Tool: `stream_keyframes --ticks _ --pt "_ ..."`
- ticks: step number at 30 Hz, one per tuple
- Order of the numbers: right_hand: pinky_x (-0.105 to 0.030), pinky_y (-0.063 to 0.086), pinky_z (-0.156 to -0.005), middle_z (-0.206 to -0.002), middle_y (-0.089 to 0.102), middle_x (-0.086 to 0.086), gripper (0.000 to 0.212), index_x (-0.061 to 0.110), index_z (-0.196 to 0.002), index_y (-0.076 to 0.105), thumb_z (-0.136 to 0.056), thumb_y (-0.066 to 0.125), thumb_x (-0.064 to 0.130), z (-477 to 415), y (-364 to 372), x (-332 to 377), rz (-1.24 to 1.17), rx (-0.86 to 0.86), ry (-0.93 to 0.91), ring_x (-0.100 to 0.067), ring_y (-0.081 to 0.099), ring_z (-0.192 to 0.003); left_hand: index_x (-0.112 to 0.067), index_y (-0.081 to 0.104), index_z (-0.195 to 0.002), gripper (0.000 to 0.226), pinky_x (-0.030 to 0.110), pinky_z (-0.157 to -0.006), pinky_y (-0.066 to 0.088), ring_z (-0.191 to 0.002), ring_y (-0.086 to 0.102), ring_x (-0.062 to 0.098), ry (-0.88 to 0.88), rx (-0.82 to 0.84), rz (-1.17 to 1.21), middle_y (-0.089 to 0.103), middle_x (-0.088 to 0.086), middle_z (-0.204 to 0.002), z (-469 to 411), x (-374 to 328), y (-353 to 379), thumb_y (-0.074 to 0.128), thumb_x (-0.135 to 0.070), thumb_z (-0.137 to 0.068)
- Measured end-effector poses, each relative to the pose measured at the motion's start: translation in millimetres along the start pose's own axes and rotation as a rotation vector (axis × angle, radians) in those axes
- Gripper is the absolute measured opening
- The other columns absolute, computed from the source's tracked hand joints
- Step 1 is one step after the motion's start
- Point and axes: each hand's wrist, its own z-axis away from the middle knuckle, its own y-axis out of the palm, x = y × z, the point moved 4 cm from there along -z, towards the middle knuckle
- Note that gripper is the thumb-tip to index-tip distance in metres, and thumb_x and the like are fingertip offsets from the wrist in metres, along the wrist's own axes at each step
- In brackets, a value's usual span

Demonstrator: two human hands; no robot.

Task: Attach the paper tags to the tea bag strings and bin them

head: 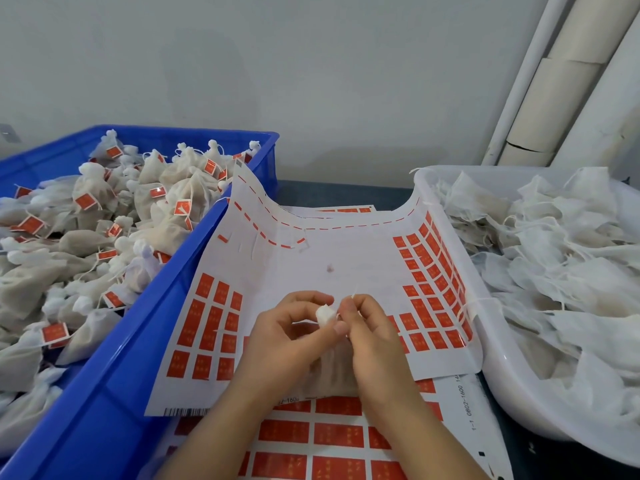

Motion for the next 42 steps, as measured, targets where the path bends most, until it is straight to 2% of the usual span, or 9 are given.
stream_keyframes --ticks 2,6,9,15,19,22,29,37,42 --pt "-0.006 0.046 -0.056 -0.081 0.059 0.030 0.033 0.034 -0.085 0.056 -0.069 0.040 0.058 -0.9 -3.1 3.0 0.003 -0.018 -0.041 0.011 0.058 -0.080 -0.025 0.074 -0.080 0.029 0.027 -0.072 0.056 -0.089 0.066 0.011 0.015 -0.013 -0.047 0.064 -0.018 -0.101 -1.0 0.9 -0.5 0.069 -0.042 -0.057" --pt "-0.018 0.051 -0.068 -0.083 0.062 0.019 0.029 0.035 -0.081 0.059 -0.068 0.047 0.058 -1.6 -4.2 2.4 -0.023 0.002 -0.064 0.002 0.061 -0.082 -0.026 0.073 -0.093 0.027 0.040 -0.084 0.055 -0.098 0.063 0.013 0.039 0.002 -0.119 0.065 -0.016 -0.101 -2.4 -0.3 -0.3 0.069 -0.036 -0.068" --pt "-0.023 0.052 -0.074 -0.082 0.064 0.015 0.021 0.035 -0.077 0.060 -0.071 0.050 0.053 -0.9 -1.9 1.6 -0.069 0.028 -0.055 -0.005 0.064 -0.083 -0.026 0.073 -0.093 0.021 0.036 -0.083 0.055 -0.096 0.063 0.010 0.063 -0.014 -0.170 0.066 -0.014 -0.098 -2.6 -0.2 -1.3 0.069 -0.032 -0.074" --pt "-0.020 0.053 -0.069 -0.077 0.065 0.018 0.016 0.038 -0.076 0.061 -0.088 0.050 0.038 -4.4 -6.6 -3.3 -0.109 -0.053 0.010 -0.002 0.064 -0.079 -0.033 0.068 -0.082 0.021 0.012 -0.067 0.051 -0.083 0.062 -0.001 0.079 -0.044 -0.181 0.064 -0.014 -0.092 -2.5 -2.2 -1.0 0.055 -0.044 -0.069" --pt "-0.015 0.050 -0.062 -0.077 0.064 0.020 0.016 0.033 -0.078 0.061 -0.088 0.051 0.039 -4.3 -7.4 -2.5 -0.090 -0.067 0.017 0.003 0.062 -0.076 -0.032 0.070 -0.086 0.031 0.018 -0.070 0.054 -0.084 0.063 0.004 0.068 -0.013 -0.185 0.065 -0.015 -0.094 -3.0 -0.1 -1.3 0.061 -0.049 -0.062" --pt "-0.018 0.050 -0.063 -0.073 0.064 0.013 0.016 0.031 -0.072 0.063 -0.084 0.054 0.039 -3.8 -8.6 0.8 -0.151 -0.037 0.005 -0.004 0.063 -0.070 -0.031 0.070 -0.088 0.031 0.023 -0.071 0.056 -0.084 0.064 0.009 0.086 -0.026 -0.214 0.066 -0.014 -0.093 -3.3 0.4 -2.2 0.065 -0.045 -0.061" --pt "-0.011 0.046 -0.061 -0.068 0.061 0.012 0.025 0.026 -0.073 0.061 -0.068 0.053 0.049 0.1 -4.8 6.4 -0.147 0.031 -0.060 0.000 0.059 -0.065 -0.029 0.071 -0.079 0.027 0.012 -0.065 0.051 -0.076 0.065 0.004 0.102 -0.081 -0.149 0.071 -0.007 -0.078 -4.1 -1.7 -6.6 0.058 -0.047 -0.065" --pt "-0.007 0.047 -0.062 -0.078 0.066 0.017 0.034 0.026 -0.082 0.065 -0.067 0.051 0.053 0.1 -6.3 6.0 -0.035 0.030 -0.076 0.003 0.061 -0.082 -0.022 0.075 -0.085 0.032 0.014 -0.063 0.052 -0.078 0.067 0.010 0.110 -0.006 -0.017 0.072 -0.004 -0.085 -3.6 -4.2 -5.3 0.067 -0.042 -0.061" --pt "-0.013 0.051 -0.064 -0.077 0.065 0.012 0.030 0.027 -0.083 0.061 -0.072 0.050 0.052 -0.1 -6.2 8.5 -0.014 -0.003 -0.092 -0.003 0.064 -0.078 -0.019 0.073 -0.075 0.010 0.014 -0.060 0.051 -0.070 0.067 0.011 0.086 -0.010 -0.022 0.070 -0.001 -0.073 -2.9 -3.2 -7.6 0.069 -0.027 -0.072"
